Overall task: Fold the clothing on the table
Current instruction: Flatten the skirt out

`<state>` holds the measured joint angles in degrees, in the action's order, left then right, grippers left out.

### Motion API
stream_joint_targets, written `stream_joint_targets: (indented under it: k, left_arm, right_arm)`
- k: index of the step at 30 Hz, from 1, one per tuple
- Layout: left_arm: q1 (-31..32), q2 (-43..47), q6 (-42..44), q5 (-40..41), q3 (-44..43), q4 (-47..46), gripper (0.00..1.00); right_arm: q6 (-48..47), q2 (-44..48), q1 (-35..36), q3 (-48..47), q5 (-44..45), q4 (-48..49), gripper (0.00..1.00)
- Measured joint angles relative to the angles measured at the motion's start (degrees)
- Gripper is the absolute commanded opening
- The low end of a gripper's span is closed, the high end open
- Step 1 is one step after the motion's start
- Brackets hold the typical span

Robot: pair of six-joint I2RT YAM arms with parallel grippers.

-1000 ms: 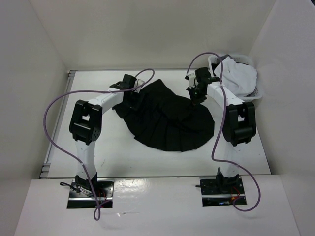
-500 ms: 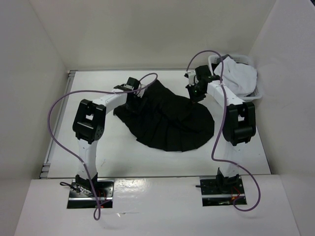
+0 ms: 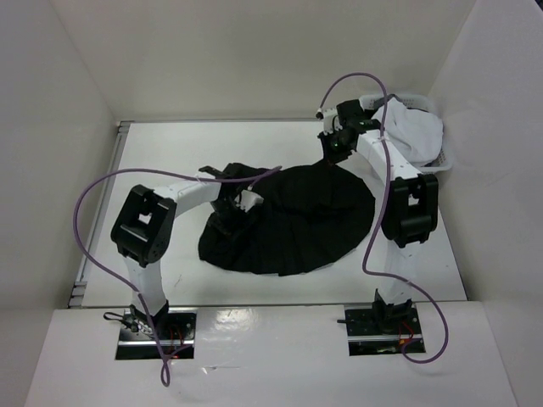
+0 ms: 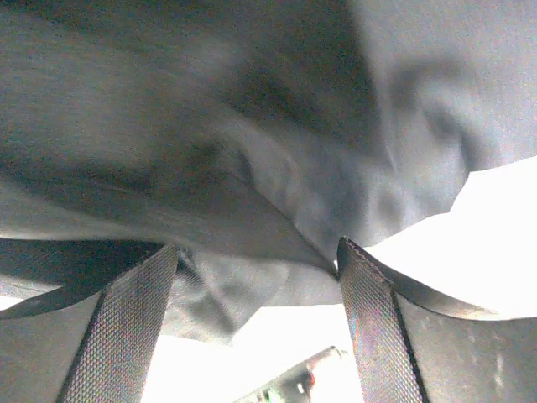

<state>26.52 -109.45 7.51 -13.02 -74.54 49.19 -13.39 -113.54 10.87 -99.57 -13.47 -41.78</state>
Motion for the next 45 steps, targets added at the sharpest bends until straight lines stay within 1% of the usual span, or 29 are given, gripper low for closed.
stream_joint_targets:
  k: [2,5,9,11,13,16,19,22,24,27,32,38,45]
  left_arm:
    - [1.62,1.92,1.33,-3.08,1.7,2.21,0.83]
    - [4.04,6.08,3.23,-6.64,2.16,4.9,0.86]
    - [4.0,12.07,5.18,-9.4,-1.31,7.58,0.89]
    - [2.21,14.51,5.86,-10.14,-3.76,7.19,0.95]
    - [-0.92,16.52,5.64,-10.49,-5.27,5.29,0.98]
    - [-7.15,17.22,4.2,-11.56,-6.23,0.94,0.98]
    - [-13.25,13.94,2.45,-13.81,-6.88,-3.63,0.98]
    - [-17.97,6.56,0.94,-16.87,-9.86,-6.62,0.95]
    - [-19.71,0.81,0.0,-18.14,-12.74,-8.61,0.92]
    - [-20.41,-5.81,-0.42,-20.48,-16.61,-9.81,0.89]
    - [-20.44,-13.64,-0.42,-25.27,-24.3,-10.49,0.88]
    - [-21.0,-20.52,-0.39,-28.87,-32.37,-10.6,0.88]
    - [-21.18,-26.58,-0.22,-30.38,-36.83,-9.97,0.86]
  right_arm:
    - [-0.04,-0.76,0.04,-0.22,-0.39,-0.28,0.0]
    - [-0.26,-1.42,0.11,-0.26,-0.79,-1.03,0.0]
    - [-0.92,-1.44,0.31,-0.42,-1.57,-1.6,0.0]
    - [-1.25,-1.44,0.39,-0.42,-2.05,-1.68,0.0]
    - [-1.53,-1.4,0.48,-0.39,-2.29,-1.79,0.0]
    - [-1.84,-1.01,0.5,-0.11,-2.47,-2.08,0.0]
    - [-2.23,0.61,0.5,1.18,-2.49,-2.1,0.0]
    - [-2.71,3.02,0.5,3.3,-2.62,-2.03,0.0]
    - [-2.99,5.03,0.5,5.09,-2.71,-1.99,0.0]
    - [-3.34,7.52,0.5,7.1,-2.69,-2.01,0.0]
    - [-4.46,10.91,0.5,10.19,-2.36,-2.05,0.0]
    - [-5.35,13.22,0.5,12.48,-2.1,-2.08,0.0]
    - [-5.92,13.66,0.5,12.59,-2.25,-2.12,0.0]
